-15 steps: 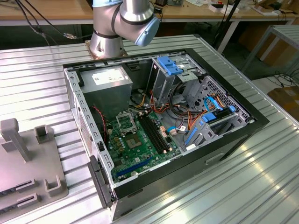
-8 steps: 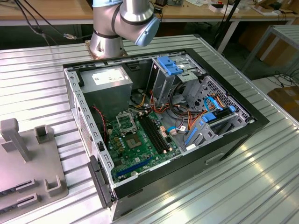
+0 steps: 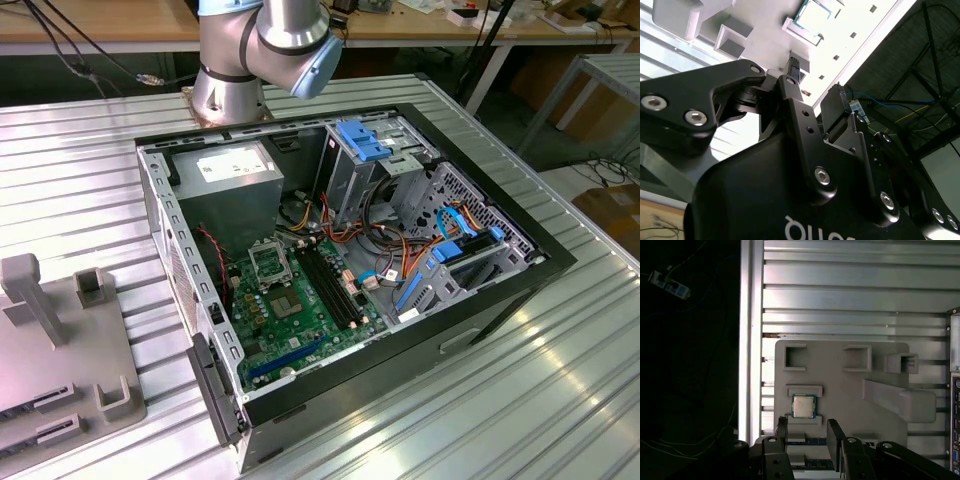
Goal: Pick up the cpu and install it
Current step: 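Pick up the cpu and move it towards the insertion slot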
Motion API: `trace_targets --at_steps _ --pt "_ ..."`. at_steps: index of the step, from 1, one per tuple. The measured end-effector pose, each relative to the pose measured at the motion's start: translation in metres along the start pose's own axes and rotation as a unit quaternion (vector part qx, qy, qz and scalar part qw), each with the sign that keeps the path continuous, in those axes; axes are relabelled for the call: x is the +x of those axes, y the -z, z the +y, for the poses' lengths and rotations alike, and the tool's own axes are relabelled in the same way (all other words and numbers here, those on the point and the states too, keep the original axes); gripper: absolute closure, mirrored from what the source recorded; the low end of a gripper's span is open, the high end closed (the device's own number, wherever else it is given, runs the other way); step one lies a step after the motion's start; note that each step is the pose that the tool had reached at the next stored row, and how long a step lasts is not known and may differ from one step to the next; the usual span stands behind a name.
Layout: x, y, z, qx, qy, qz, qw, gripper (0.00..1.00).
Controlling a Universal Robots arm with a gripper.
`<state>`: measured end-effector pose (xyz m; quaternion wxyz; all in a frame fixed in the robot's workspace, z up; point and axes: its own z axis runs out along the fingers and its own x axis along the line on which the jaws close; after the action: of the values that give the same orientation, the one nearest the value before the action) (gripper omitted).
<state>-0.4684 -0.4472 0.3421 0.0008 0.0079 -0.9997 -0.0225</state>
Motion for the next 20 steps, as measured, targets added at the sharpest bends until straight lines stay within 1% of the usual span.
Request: trace_targets --at_steps 20 --pt "0.0001 -0.0061 -0.0003 0.0000 0.000 0.0001 1.00000 0.55"
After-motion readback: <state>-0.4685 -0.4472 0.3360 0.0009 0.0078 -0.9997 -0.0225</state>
